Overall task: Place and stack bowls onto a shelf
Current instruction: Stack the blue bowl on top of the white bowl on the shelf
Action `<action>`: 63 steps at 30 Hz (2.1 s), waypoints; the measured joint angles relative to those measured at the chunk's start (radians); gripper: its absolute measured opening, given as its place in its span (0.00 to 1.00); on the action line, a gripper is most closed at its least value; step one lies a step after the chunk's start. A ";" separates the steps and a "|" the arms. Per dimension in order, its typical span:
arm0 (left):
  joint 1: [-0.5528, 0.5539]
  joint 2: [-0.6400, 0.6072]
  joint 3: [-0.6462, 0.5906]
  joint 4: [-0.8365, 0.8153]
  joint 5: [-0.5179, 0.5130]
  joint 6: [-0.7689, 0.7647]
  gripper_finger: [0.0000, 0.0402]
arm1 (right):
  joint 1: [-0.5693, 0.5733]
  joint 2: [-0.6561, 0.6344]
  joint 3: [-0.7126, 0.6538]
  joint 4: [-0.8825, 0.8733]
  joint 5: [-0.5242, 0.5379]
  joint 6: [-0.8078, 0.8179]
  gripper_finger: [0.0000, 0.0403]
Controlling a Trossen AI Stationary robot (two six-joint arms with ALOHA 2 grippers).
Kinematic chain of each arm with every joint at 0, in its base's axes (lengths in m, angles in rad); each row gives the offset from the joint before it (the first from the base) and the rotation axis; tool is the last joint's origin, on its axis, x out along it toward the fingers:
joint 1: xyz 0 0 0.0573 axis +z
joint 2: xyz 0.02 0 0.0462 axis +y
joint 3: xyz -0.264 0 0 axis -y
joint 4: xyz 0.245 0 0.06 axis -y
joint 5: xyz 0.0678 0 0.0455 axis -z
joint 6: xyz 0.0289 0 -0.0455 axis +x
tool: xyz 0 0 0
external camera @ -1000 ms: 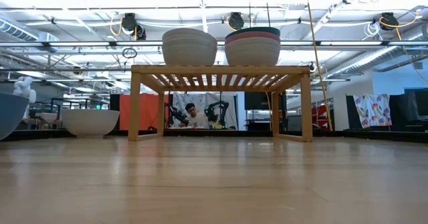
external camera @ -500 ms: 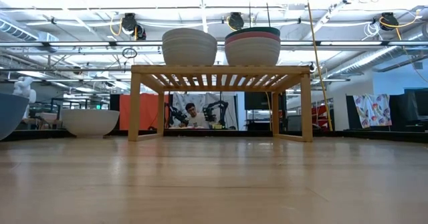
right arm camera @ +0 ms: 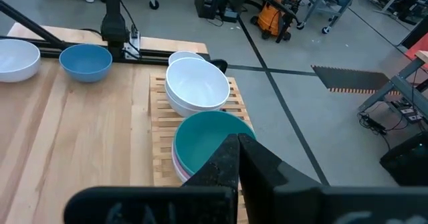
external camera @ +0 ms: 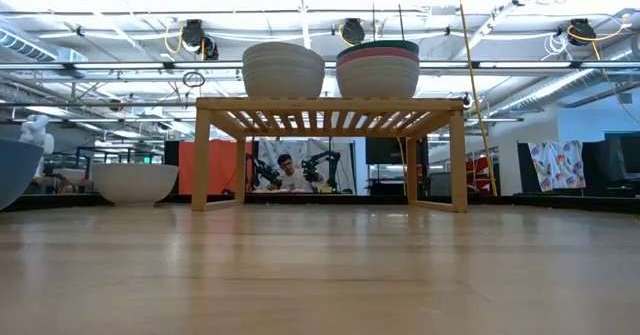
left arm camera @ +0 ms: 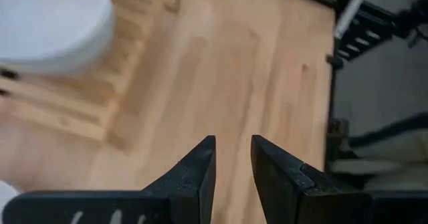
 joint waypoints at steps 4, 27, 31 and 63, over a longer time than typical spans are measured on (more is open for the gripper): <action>-0.083 -0.083 -0.123 0.000 -0.011 -0.148 0.25 | 0.000 0.000 0.000 0.000 0.000 0.000 0.00; -0.458 -0.211 -0.870 0.121 0.014 -1.272 0.25 | 0.000 0.000 0.000 0.000 0.000 -0.001 0.00; -0.497 -0.180 -0.958 0.289 0.016 -1.294 0.25 | 0.000 0.000 0.000 0.000 0.000 -0.002 0.00; -0.533 0.076 -1.041 0.343 -0.091 -1.355 0.25 | 0.000 0.000 -0.001 0.022 0.000 -0.004 0.00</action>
